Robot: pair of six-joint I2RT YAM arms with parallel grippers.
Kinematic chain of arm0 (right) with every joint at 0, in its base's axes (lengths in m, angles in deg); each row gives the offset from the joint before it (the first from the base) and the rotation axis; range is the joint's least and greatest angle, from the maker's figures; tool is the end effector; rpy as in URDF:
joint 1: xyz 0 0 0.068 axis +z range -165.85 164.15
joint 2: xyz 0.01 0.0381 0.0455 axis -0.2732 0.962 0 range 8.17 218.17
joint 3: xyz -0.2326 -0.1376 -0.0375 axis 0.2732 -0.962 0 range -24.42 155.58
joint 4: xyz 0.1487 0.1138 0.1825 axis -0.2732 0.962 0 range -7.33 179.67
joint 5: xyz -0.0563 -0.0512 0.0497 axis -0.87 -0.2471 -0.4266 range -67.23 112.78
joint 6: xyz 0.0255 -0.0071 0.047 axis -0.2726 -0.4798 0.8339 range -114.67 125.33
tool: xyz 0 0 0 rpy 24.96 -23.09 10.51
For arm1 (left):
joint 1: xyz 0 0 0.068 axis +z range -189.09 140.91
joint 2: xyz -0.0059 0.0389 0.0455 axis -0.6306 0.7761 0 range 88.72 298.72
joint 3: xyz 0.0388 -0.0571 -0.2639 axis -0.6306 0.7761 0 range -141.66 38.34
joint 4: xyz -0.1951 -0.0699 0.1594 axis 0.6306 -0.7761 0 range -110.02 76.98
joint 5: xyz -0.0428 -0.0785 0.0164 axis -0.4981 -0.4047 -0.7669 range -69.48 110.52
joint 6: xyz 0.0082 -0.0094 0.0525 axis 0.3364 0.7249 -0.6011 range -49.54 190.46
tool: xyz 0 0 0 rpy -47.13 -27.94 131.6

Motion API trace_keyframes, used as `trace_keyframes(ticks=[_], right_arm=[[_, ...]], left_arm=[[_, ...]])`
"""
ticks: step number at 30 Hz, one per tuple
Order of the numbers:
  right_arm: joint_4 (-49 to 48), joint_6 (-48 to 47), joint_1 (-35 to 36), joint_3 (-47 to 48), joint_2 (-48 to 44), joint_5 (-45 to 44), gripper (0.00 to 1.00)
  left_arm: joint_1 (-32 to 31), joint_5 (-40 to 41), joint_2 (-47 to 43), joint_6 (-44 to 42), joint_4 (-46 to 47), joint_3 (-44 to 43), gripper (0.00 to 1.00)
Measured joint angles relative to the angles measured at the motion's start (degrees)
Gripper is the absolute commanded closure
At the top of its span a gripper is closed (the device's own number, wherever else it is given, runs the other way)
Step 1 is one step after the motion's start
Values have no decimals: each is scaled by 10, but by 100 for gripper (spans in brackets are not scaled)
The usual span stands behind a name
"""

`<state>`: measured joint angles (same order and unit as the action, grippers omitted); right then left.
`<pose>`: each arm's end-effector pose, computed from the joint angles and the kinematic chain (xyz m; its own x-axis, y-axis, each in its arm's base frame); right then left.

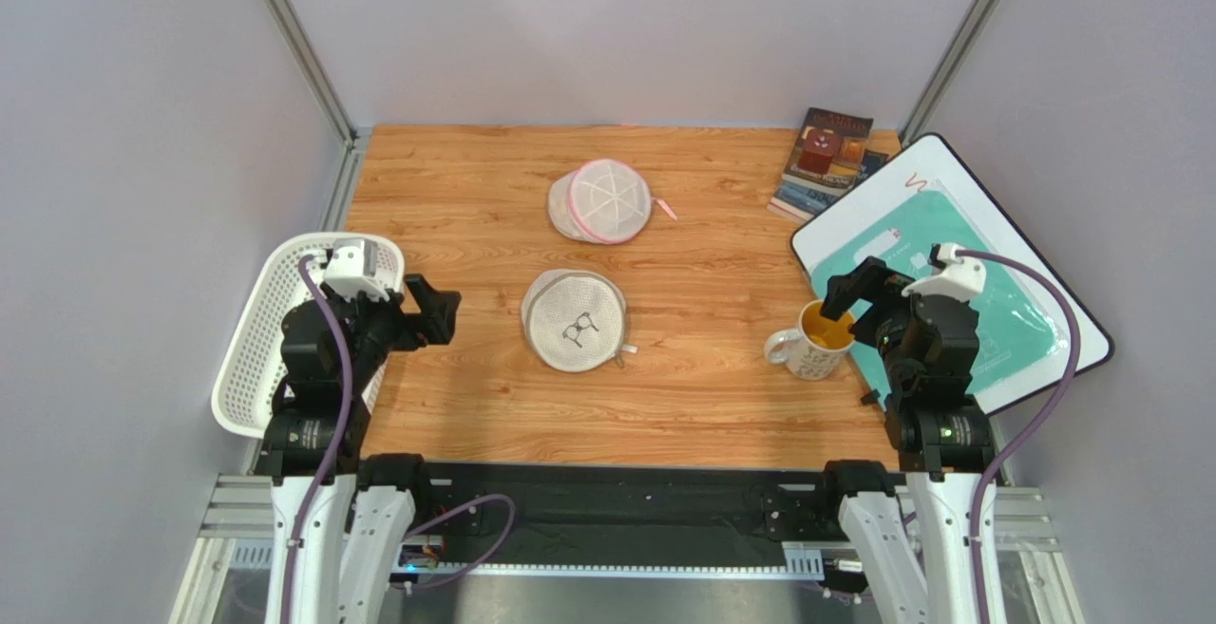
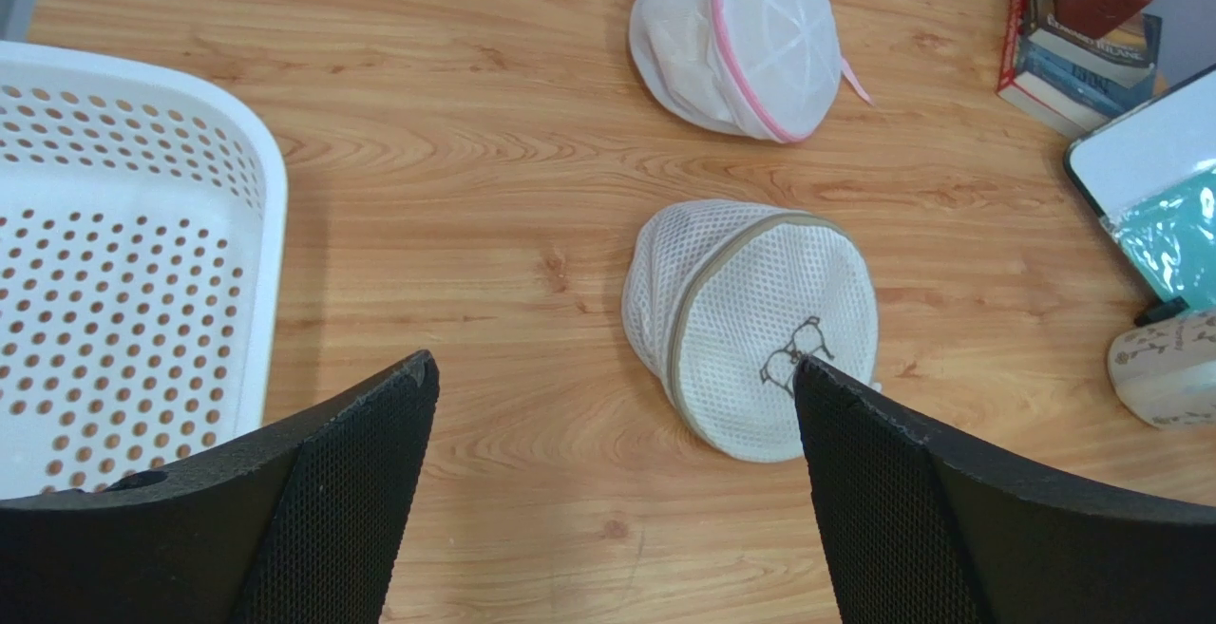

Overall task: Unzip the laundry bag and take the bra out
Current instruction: Pick up the laundry bag at the center of the board.

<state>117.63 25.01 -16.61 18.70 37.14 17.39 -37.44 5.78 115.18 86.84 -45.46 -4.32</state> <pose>0.1143 -0.0048 0.3205 -0.3007 0.3392 -0.8913 0.2145 0.9347 0.2834 0.1065 -0.0060 0.3267 -0.3292 -0.2824 -0.9010 0.1284 0.9320 -0.3391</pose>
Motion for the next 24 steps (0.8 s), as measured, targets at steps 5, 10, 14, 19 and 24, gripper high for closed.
trace_keyframes(ticks=[5, 10, 14, 19, 24], right_arm=[[0, 0, 0, 0, -2, -1, 5], [0, 0, 0, 0, -3, -1, 5], [0, 0, 0, 0, -3, -1, 5], [1, 0, 0, 0, -3, -1, 5], [3, 0, 0, 0, -3, -1, 6]], left_arm=[[0, 20, 0, 0, 0, 0, 0], [0, 26, 0, 0, 0, 0, 7], [0, 21, 7, -1, -2, 0, 8], [0, 5, 39, -2, -9, 0, 13], [-7, 4, 58, -3, -19, 0, 14]])
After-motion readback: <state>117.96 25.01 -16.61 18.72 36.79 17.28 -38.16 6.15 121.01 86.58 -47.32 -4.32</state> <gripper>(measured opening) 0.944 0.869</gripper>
